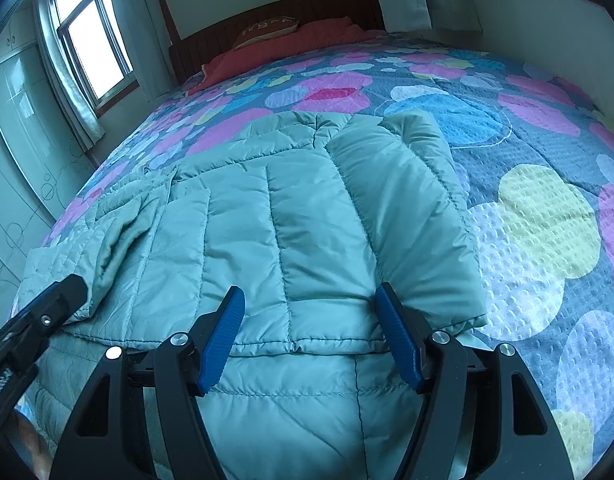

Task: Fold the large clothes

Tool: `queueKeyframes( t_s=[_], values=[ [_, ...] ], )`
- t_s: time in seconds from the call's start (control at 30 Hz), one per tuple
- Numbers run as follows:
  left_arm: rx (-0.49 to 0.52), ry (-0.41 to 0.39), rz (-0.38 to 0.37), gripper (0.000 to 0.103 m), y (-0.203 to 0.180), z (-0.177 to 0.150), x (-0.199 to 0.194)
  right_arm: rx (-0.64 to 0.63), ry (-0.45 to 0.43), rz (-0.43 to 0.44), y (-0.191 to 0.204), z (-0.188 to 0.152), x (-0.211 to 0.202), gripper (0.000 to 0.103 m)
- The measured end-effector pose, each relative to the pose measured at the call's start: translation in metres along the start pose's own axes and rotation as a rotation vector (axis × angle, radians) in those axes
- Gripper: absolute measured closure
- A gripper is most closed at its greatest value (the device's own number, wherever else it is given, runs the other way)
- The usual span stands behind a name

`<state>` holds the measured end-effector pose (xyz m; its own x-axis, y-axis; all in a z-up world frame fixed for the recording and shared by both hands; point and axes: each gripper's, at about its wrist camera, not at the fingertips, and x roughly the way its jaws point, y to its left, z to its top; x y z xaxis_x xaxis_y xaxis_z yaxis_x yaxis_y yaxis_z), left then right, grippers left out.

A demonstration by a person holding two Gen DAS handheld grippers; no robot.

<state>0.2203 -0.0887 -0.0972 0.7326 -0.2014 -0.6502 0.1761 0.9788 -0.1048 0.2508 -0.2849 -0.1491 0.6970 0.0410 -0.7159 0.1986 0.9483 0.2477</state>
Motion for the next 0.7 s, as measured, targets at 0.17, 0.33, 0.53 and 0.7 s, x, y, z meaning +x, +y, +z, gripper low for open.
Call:
queueKeyframes(
  t_s=[0.17, 0.33, 0.53, 0.7],
  values=[
    [-0.038, -0.026, 0.054, 0.053, 0.035, 0.002, -0.027, 0.008, -0.011, -0.003, 0.009, 0.004, -0.013, 0.036],
    [-0.086, -0.042, 0.164, 0.053, 0.086, -0.001, -0.046, -0.021, -0.021, 0.052, 0.042, 0.012, -0.026, 0.036],
    [-0.176, -0.038, 0.271, 0.053, 0.151, -0.005, -0.056, -0.063, 0.009, 0.136, 0.096, 0.018, -0.017, 0.036],
    [-0.200, -0.024, 0.304, 0.053, 0.179, -0.008, -0.055, -0.105, 0.096, 0.147, 0.124, 0.014, 0.010, 0.062]
  ],
)
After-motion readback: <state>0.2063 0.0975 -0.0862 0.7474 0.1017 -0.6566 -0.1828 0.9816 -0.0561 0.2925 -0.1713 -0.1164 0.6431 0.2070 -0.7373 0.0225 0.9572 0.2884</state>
